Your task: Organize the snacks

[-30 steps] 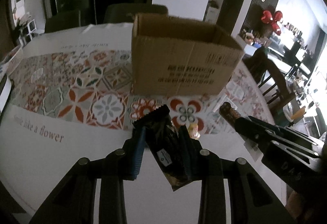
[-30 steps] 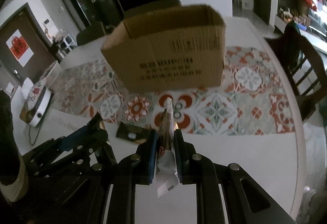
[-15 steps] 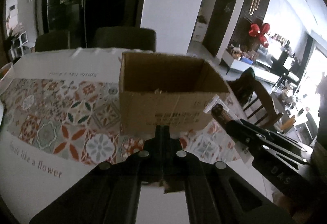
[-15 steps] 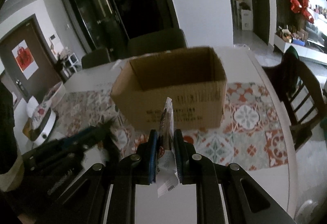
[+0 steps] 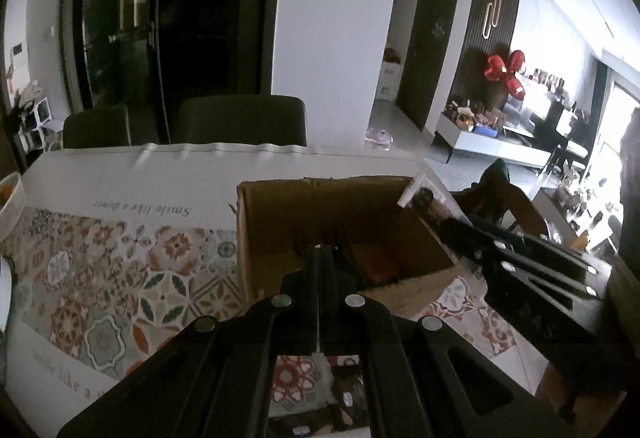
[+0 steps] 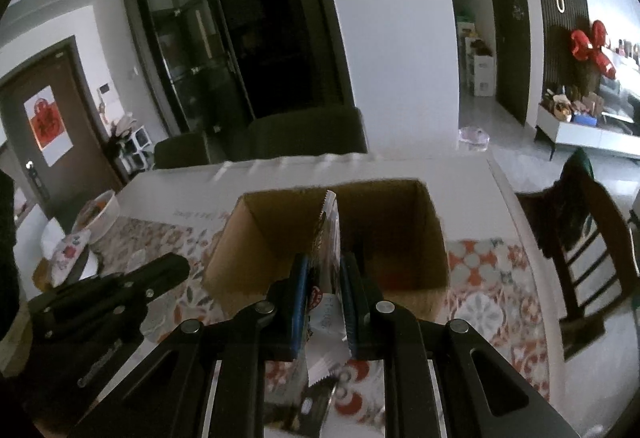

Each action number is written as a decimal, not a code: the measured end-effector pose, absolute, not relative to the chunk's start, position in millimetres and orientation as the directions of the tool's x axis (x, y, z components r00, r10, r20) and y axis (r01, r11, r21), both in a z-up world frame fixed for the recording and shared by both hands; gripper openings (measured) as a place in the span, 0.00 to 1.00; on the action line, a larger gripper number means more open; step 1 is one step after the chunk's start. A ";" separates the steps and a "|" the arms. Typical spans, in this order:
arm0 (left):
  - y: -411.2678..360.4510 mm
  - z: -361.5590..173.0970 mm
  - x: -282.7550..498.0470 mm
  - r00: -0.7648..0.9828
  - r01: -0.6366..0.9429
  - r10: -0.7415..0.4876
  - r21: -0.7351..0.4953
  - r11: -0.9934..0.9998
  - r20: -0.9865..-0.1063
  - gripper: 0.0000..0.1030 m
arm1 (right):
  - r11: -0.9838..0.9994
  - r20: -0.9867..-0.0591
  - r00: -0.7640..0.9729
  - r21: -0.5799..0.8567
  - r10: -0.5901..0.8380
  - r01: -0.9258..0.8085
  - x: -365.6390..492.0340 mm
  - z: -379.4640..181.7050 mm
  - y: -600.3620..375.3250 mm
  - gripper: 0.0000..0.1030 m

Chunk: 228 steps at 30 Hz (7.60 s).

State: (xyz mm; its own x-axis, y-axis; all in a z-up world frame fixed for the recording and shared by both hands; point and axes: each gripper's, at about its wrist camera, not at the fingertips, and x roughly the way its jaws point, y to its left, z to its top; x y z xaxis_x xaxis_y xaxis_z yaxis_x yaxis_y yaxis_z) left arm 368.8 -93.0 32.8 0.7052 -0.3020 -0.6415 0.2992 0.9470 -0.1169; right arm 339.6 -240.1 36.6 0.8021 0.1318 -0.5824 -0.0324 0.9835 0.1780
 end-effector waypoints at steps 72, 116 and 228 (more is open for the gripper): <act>-153.4 -158.5 334.8 0.260 0.409 -0.279 -0.156 0.899 -0.924 0.51 | 0.972 -0.884 0.458 0.180 0.094 0.150 288.4 -140.9 -286.6 0.52; -121.0 -50.0 300.5 0.497 0.379 -0.359 -0.175 0.909 -0.790 0.29 | 0.977 -0.757 0.636 0.210 0.151 0.018 261.7 -56.7 -260.1 0.22; 2.1 -133.2 243.7 0.316 -0.297 0.090 -0.009 0.955 -0.944 0.79 | 0.649 -0.959 0.197 -0.018 0.204 -0.761 328.4 -143.6 -107.2 0.62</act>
